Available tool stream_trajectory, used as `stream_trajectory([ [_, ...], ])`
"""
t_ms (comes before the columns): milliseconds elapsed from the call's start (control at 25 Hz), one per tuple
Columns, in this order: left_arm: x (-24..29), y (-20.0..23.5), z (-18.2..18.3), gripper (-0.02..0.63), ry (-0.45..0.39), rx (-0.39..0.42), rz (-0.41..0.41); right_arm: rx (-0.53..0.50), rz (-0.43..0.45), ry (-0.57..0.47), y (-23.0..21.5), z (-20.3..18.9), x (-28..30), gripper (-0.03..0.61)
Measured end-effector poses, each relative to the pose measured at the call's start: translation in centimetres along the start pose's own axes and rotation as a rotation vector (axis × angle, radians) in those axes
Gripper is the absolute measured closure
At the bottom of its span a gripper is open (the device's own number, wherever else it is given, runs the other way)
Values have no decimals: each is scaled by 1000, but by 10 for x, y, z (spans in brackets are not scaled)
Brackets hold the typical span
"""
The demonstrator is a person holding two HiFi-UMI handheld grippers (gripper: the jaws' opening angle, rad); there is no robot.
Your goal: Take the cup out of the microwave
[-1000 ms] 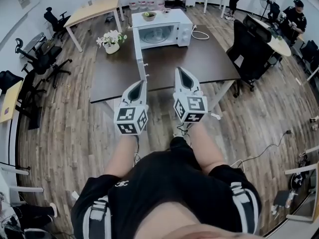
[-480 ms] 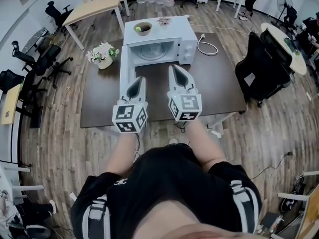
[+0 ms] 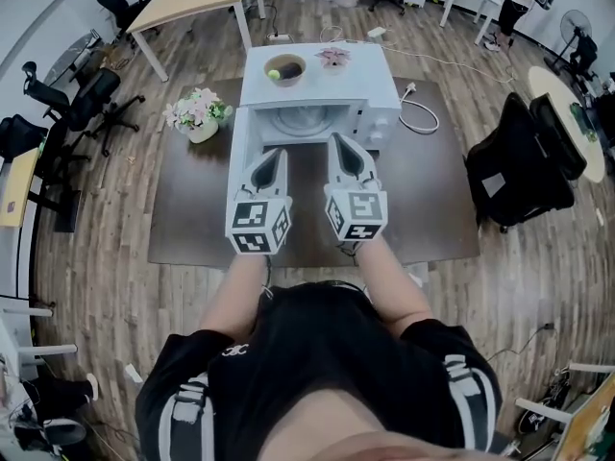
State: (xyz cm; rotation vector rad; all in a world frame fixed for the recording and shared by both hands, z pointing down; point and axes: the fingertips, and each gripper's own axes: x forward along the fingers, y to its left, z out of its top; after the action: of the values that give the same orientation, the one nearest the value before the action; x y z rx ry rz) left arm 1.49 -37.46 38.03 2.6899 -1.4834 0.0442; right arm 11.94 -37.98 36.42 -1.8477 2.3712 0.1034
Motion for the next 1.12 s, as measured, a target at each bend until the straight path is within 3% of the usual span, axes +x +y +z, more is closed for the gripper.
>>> stream_trajectory([
  [280,34,18,-1,614,-3,-19,10,-9,-43,-10,-20,-25,37,569],
  [360,42,21,-3,614,0,-20,13,1,15,14,-19,-40,52,360],
  [400,46,23,-5,614,0,-22,17,8,41,34,-19,-49,61,298],
  [520,58,33,-11,614,10,-39,35,25,83,105,-21,-82,88,219],
  [720,78,45,-39,614,63,-79,71,43,106,226,-30,-150,132,179],
  [1120,114,61,-81,614,120,-78,113,29,86,386,-56,-261,219,135],
])
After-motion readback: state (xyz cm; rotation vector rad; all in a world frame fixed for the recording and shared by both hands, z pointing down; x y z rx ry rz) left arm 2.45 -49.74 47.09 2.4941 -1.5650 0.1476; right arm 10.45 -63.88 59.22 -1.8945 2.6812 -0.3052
